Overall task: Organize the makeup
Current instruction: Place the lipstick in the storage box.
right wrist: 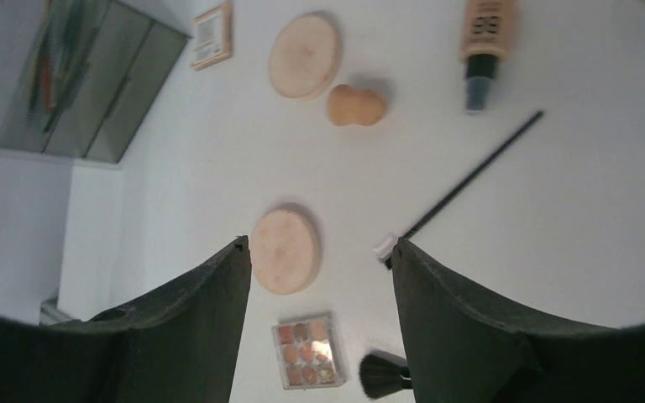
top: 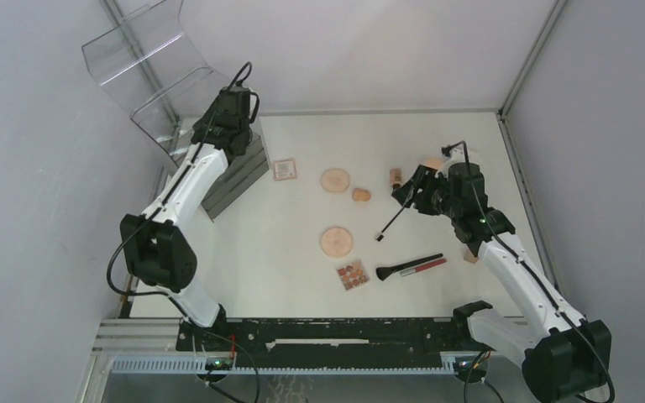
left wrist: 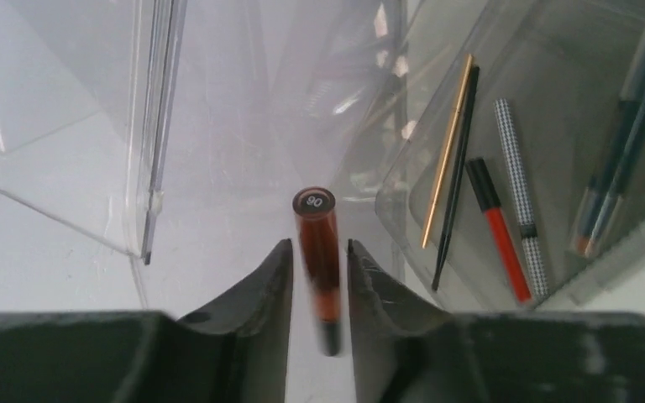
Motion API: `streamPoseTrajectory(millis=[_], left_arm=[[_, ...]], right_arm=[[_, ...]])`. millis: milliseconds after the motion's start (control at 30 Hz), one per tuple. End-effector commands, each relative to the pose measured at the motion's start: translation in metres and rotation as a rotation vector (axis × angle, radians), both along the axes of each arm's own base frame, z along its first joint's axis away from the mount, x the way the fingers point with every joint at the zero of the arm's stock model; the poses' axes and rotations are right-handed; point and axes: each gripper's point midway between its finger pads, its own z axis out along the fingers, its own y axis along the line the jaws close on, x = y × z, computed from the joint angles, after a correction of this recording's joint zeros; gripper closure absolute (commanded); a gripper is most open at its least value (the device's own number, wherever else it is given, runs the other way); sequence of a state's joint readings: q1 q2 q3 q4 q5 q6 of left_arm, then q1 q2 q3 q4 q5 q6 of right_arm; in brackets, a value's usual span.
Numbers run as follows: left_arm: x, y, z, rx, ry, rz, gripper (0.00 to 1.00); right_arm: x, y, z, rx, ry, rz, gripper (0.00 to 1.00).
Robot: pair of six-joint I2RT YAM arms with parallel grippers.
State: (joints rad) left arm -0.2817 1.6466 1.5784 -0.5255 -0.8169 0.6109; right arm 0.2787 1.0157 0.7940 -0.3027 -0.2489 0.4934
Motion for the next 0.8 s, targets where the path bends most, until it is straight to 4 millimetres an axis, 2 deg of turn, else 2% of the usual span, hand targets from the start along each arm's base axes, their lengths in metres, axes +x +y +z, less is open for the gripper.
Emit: streamPoseTrajectory(millis=[0, 33, 100, 167, 267, 400, 433, 467, 533, 567, 733, 767], left_arm=[[0.014, 0.018, 0.005, 0.07, -0.065, 0.091, 0.44], [0.014, 0.022, 0.003, 0.075, -0.062, 0.108, 0.3], [0.013, 0.024, 0.003, 0.057, -0.075, 0.125, 0.12], [0.009, 0.024, 0.009, 0.023, -0.098, 0.131, 0.1], [-0.004, 0.016, 0.028, -0.066, -0.149, 0.134, 0.11], [-0.03, -0.015, 0.056, -0.2, -0.23, 0.065, 0.12], [-0.039, -0.026, 0.063, -0.254, -0.261, 0.035, 0.12], [-0.045, -0.046, 0.065, -0.305, -0.268, -0.015, 0.13], [-0.054, -0.082, 0.062, -0.431, -0.262, -0.108, 0.13], [-0.061, -0.11, 0.055, -0.498, -0.227, -0.186, 0.13], [-0.081, -0.223, 0.012, -0.855, -0.056, -0.411, 0.13], [-0.083, -0.24, 0.003, -0.892, -0.02, -0.432, 0.13]], right_arm=[[-0.005, -0.043, -0.024, -0.123, 0.093, -0.208, 0.3], [-0.007, -0.05, -0.031, -0.145, 0.126, -0.248, 0.3], [-0.014, -0.061, -0.046, -0.185, 0.195, -0.307, 0.3], [-0.018, -0.069, -0.056, -0.215, 0.242, -0.345, 0.3], [-0.021, -0.072, -0.066, -0.233, 0.281, -0.36, 0.3], [-0.021, -0.074, -0.075, -0.245, 0.315, -0.379, 0.3], [-0.021, -0.074, -0.077, -0.243, 0.325, -0.383, 0.3], [-0.021, -0.074, -0.078, -0.241, 0.332, -0.385, 0.3], [-0.021, -0.075, -0.081, -0.237, 0.345, -0.391, 0.31], [-0.021, -0.075, -0.082, -0.233, 0.352, -0.398, 0.31], [-0.022, -0.088, -0.074, -0.194, 0.341, -0.459, 0.31], [-0.022, -0.093, -0.071, -0.192, 0.33, -0.481, 0.31]])
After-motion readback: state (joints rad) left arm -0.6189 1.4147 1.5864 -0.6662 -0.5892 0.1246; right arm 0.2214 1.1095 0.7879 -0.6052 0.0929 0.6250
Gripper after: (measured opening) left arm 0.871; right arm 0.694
